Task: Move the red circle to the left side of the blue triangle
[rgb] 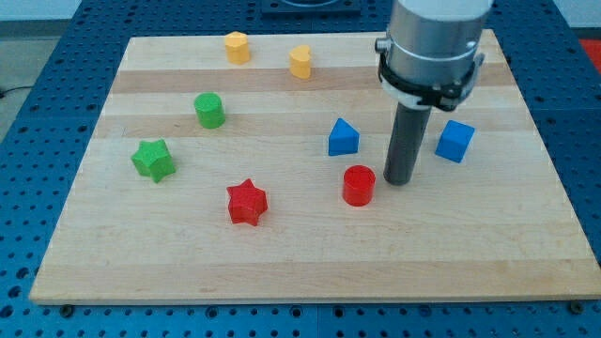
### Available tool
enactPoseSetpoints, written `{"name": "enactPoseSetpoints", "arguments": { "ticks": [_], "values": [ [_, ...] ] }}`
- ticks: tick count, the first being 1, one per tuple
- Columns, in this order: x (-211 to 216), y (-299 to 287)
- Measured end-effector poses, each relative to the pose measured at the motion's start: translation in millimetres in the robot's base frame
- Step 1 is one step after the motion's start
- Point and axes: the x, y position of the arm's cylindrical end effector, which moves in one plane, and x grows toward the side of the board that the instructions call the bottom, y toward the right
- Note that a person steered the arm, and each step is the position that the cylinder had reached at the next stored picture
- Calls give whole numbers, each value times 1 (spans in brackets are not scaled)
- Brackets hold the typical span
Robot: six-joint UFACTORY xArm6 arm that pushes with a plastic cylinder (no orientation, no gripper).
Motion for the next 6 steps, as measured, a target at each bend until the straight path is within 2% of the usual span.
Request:
{"name": "enactPoseSetpoints", "arguments": {
  "ticks": [1, 2, 4, 6],
  "values": [
    [24, -21],
    [11, -112],
    [-5, -113],
    [-55, -95]
  ]
}}
